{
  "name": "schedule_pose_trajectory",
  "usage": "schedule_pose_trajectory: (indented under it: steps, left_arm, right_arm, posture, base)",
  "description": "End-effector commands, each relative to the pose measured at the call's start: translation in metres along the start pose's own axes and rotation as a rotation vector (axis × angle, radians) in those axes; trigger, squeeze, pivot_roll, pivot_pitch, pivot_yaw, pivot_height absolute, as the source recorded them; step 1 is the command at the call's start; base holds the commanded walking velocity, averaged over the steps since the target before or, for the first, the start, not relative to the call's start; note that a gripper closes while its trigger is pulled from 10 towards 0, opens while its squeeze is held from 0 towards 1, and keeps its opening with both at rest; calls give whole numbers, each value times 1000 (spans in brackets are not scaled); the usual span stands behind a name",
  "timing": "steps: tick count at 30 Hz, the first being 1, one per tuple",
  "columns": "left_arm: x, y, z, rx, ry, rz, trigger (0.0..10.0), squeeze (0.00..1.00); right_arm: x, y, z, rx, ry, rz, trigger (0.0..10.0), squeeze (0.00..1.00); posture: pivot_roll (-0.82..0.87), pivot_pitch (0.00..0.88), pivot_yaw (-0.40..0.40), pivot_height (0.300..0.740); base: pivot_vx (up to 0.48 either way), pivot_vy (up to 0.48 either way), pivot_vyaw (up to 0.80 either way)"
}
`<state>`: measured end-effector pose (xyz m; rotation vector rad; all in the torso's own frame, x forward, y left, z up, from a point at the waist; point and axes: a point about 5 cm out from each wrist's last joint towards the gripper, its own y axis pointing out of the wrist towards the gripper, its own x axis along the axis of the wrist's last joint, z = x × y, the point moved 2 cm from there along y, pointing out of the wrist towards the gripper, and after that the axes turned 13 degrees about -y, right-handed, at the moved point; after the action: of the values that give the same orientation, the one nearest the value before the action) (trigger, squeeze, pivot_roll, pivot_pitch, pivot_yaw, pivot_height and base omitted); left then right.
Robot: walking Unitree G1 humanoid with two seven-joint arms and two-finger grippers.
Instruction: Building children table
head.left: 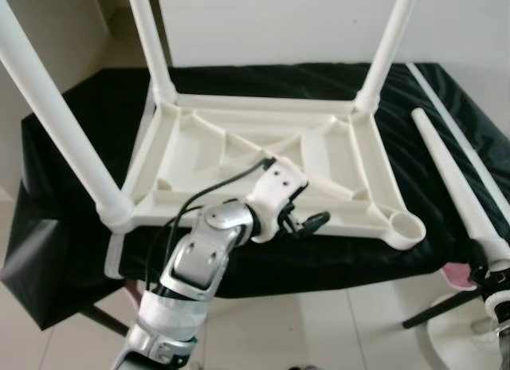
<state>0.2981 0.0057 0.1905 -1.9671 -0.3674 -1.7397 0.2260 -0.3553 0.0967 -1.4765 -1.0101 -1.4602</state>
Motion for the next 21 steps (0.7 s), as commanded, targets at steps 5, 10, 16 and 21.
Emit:
schedule_pose_trajectory:
  steps: [5,10,16,21]
  left_arm:
    - [5,0,6,91,19,-30,10000,0]
    - [5,0,7,93,22,-31,10000,0]
    - [6,1,6,91,26,-34,10000,0]
    - [8,4,4,81,30,-39,10000,0]
  right_arm:
    - [-3,7,5,36,-28,15,8471,0]
    - [0,13,7,48,-37,7,0,0]
    - [13,24,13,72,-119,4,10000,0]
    - [26,39,22,121,-348,30,10000,0]
  posture:
    - [-64,66,-6,740]
    - [-62,59,-8,740]
    - [-66,45,-4,740]
    - [-72,38,-2,740]
  base:
    - [0,0,0]
    - [0,0,0]
    - [0,0,0]
    - [0,0,0]
